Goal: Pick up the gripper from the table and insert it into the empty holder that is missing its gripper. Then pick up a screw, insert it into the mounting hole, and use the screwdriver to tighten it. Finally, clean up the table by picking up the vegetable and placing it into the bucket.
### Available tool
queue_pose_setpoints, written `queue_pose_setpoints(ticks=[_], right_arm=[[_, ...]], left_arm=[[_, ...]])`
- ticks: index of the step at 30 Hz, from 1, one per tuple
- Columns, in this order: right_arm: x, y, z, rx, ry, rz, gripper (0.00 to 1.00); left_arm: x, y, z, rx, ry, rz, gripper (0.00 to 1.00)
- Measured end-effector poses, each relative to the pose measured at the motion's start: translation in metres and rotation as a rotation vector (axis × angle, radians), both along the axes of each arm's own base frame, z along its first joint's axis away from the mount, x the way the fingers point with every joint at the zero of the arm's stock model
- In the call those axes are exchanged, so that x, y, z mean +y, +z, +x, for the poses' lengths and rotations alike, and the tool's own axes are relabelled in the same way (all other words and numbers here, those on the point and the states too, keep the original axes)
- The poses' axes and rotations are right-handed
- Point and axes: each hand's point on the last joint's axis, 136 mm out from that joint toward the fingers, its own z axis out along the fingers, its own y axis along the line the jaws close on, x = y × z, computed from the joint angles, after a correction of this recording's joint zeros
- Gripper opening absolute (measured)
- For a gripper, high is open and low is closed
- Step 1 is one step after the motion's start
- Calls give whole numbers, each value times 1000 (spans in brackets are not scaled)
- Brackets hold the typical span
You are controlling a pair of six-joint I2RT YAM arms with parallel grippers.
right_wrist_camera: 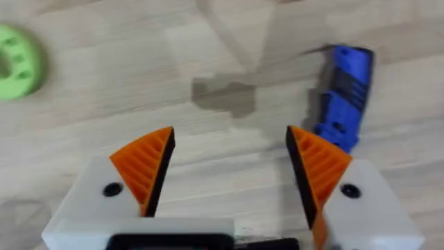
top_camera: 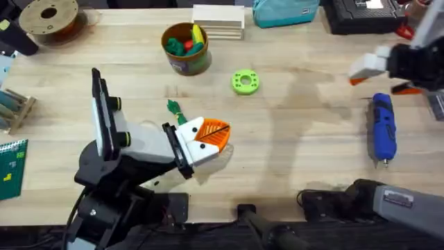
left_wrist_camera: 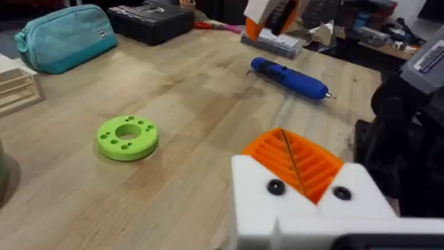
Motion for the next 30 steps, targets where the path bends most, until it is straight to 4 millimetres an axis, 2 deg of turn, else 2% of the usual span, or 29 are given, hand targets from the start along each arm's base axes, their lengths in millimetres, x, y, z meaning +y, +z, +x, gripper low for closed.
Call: queue_pose_setpoints(ticks=[4,9,13,16,30], right_arm=[[-43,-12,-9,34,-94,-8,959],[-72,-33,-24,115,-83,1,960],[-81,-60,-31,191,-41,28,960],[-89,-75,-26,209,-20,32,963],[-97,-121,-19,285,128,58,961]], left_arm=[[0,0,0,0,0,0,9],[0,0,0,0,0,0,9],[0,0,0,0,3,0,9],[0,0,1,0,3,0,9],[1,0,1,-1,7,0,9]])
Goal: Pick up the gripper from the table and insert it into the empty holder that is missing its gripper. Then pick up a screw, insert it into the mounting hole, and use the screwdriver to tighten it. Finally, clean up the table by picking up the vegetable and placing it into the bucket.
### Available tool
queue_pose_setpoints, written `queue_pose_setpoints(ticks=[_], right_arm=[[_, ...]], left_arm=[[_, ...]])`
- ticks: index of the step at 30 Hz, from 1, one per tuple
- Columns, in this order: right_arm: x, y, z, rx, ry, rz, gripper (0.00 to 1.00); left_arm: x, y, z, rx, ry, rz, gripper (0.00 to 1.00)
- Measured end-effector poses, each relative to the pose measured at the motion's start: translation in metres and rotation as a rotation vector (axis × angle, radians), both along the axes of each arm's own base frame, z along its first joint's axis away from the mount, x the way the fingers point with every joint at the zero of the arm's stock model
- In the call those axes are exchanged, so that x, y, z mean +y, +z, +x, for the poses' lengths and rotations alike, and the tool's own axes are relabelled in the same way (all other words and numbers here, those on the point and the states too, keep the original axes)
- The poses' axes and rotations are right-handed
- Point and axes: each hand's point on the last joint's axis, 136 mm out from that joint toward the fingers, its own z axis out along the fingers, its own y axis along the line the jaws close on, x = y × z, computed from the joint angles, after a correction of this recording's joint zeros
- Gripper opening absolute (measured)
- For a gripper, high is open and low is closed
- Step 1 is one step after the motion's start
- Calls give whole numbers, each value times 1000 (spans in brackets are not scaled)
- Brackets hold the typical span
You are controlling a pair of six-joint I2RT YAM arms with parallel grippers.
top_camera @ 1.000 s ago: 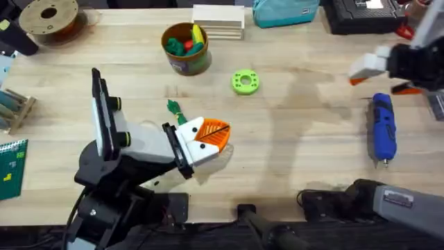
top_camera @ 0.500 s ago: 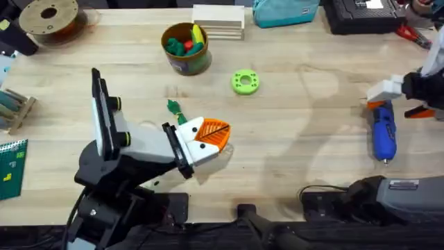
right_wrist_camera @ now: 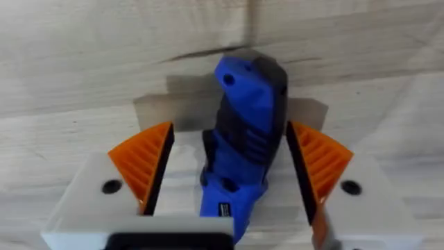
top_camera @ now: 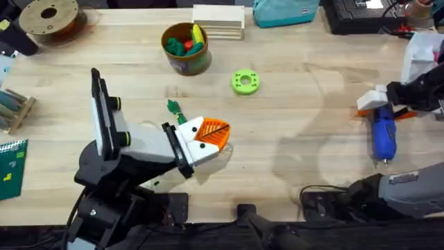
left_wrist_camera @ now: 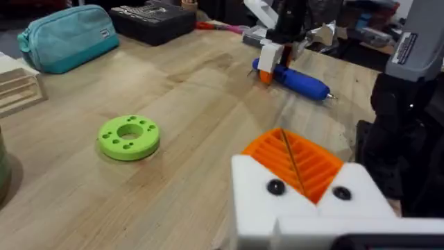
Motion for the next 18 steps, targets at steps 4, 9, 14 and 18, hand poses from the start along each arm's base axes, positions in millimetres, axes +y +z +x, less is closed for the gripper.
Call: queue_pose_setpoints(ticks=[4,9,14,18], right_arm=[[-1,-2,-1,8,6,-4,959],[-4,-3,-1,15,11,-15,853],[-8,-3,-2,17,12,-28,364],[-8,-4,-1,17,3,-29,27]], left_arm=[[0,0,0,0,0,0,9],[0,0,0,0,0,0,9],[0,0,0,0,1,0,9],[0,0,0,0,3,0,9]])
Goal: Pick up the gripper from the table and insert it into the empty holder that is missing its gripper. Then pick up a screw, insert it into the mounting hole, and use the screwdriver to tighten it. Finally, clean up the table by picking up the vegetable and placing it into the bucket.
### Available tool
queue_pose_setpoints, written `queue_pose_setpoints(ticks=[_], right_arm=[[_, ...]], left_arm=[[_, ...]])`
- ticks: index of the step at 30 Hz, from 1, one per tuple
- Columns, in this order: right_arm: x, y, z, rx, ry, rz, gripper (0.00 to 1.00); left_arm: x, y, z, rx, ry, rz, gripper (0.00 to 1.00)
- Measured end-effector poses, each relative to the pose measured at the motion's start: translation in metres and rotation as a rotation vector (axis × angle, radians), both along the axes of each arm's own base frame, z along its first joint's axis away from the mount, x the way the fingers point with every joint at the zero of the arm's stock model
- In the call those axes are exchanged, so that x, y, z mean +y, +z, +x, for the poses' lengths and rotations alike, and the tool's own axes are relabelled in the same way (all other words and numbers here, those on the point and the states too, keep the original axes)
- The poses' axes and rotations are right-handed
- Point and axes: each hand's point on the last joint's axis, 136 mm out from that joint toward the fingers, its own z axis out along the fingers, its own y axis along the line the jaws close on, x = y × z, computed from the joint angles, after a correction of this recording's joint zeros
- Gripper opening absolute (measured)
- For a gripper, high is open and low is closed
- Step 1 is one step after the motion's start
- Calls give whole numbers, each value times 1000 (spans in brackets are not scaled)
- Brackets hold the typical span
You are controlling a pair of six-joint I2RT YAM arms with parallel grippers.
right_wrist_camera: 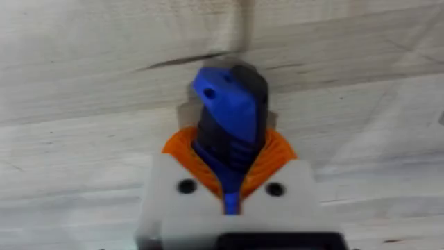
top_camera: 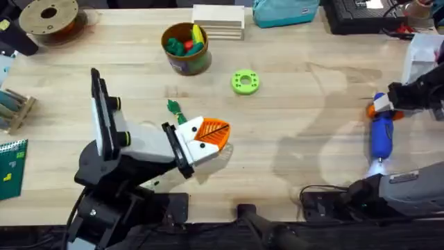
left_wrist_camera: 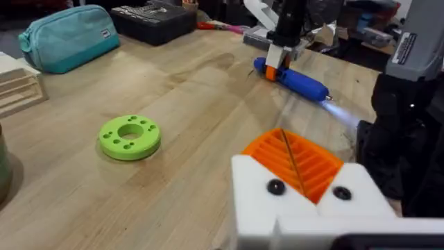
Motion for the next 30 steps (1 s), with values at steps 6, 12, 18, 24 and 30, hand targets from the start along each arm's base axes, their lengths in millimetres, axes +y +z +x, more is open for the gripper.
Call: queue_pose_setpoints(ticks=[6,12,18,24,30], right_arm=[[5,4,0,-14,-41,13,30],[14,43,12,-175,-64,13,30],[26,114,32,-465,-118,-16,30],[52,168,49,-693,-72,-5,30],[93,213,72,-953,22,3,30]], left_arm=[[0,0,0,0,0,0,9],[0,0,0,0,1,0,9],[0,0,0,0,1,0,9],[0,0,0,0,1,0,9],[0,0,0,0,1,0,9]])
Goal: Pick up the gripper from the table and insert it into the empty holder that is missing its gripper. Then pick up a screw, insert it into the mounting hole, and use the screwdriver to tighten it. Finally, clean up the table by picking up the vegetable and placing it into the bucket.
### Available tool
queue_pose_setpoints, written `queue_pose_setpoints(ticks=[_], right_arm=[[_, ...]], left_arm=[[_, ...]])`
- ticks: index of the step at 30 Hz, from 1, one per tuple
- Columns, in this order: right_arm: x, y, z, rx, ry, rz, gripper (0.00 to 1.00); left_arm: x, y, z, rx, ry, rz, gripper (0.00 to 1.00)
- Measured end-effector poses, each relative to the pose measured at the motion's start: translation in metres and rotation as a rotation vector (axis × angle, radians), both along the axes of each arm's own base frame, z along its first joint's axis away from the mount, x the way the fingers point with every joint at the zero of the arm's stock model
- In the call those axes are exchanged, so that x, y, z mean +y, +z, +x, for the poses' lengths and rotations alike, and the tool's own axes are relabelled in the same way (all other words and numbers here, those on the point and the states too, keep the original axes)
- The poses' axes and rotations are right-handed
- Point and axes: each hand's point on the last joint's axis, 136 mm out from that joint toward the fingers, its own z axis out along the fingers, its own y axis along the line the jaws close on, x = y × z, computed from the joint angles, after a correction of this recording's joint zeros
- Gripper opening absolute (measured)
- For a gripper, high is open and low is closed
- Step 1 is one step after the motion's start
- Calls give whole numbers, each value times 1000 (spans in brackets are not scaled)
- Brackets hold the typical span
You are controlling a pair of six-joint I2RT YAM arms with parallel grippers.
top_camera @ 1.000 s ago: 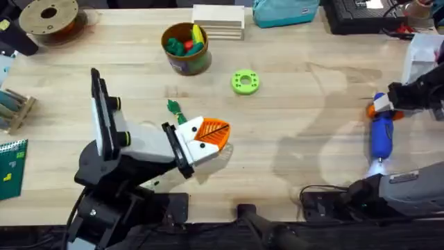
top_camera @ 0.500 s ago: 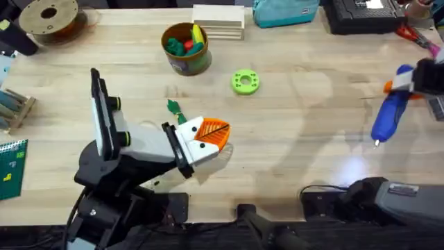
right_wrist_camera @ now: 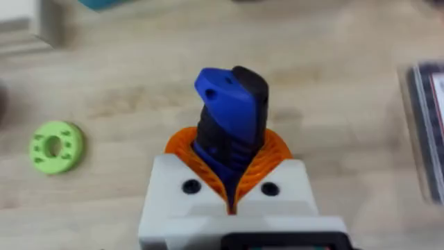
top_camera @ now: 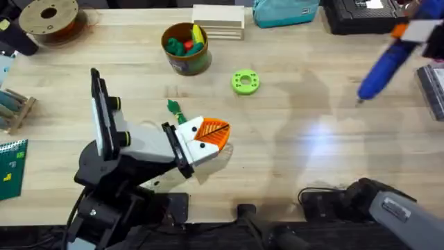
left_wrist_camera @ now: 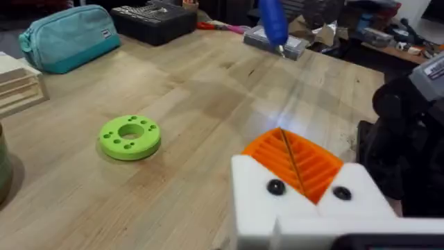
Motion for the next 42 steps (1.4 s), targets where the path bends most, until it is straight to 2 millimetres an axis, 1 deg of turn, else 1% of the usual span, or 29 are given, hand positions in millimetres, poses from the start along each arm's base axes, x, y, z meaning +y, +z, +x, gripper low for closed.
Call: queue_pose_setpoints(ticks=[5,6,8,9,13,17,18,24,28,30,36,38,42], right_arm=[[52,23,9,-244,87,58,30],[86,28,10,-356,152,133,30],[114,31,10,-419,222,178,30],[160,37,6,-474,354,241,30],[217,59,-6,-555,535,308,30],[261,80,-22,-635,680,360,30],[290,95,-35,-700,779,399,30],[313,117,-55,-793,868,441,30],[327,132,-73,-849,932,476,30],[334,136,-82,-862,961,493,30],[352,137,-102,-857,1033,532,30],[358,135,-105,-851,1051,541,30],[369,124,-106,-811,1074,546,30]], left_arm=[[0,0,0,0,0,0,9],[0,0,0,0,0,0,9],[0,0,0,0,0,0,9],[0,0,0,0,0,0,9],[0,0,0,0,0,0,9],[0,0,0,0,0,0,9],[0,0,0,0,0,0,9],[0,0,0,0,3,0,9],[0,0,0,-1,3,0,9],[0,0,0,0,3,0,9],[0,0,0,-1,3,0,9],[0,0,0,-1,3,0,9],[0,0,0,-1,3,0,9]])
